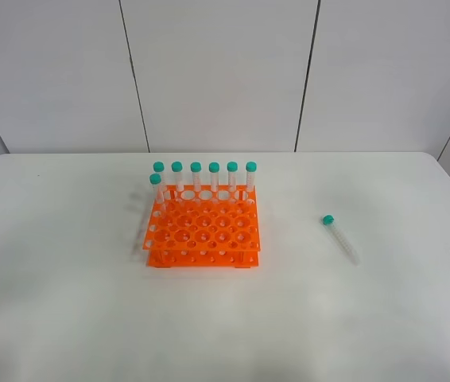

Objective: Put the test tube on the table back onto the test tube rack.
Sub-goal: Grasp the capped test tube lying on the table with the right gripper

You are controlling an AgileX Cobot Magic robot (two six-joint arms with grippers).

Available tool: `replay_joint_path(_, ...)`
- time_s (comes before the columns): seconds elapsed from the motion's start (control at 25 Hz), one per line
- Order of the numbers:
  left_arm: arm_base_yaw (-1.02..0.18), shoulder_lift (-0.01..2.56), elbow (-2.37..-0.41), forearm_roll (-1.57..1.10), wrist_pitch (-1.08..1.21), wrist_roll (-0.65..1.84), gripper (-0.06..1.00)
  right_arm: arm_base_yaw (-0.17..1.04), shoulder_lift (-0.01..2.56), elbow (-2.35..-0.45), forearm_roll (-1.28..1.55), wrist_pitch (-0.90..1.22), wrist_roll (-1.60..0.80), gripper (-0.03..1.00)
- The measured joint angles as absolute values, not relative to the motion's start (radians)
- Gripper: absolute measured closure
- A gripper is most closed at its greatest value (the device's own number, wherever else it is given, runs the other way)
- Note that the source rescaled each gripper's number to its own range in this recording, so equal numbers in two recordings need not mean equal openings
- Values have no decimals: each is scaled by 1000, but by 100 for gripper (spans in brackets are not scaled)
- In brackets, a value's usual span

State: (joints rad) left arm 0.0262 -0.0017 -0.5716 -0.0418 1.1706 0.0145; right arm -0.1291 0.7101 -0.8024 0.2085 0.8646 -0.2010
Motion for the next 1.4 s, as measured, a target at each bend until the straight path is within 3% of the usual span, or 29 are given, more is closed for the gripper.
replay_joint_path(0.32,26,-2,-572,-42,1171,14,-6,-129,1038,-883,363,781,-352,-3)
replay_joint_path(0.64,26,-2,-572,-42,1171,14,-6,-89,1207,-890,463,701,-489,-3)
replay_joint_path(0.88,26,-2,-572,-42,1171,14,-6,-24,1374,-893,462,629,-491,-3)
replay_joint_path(1.4,26,-2,-572,-42,1171,14,-6,-18,1704,-903,352,528,-405,-1)
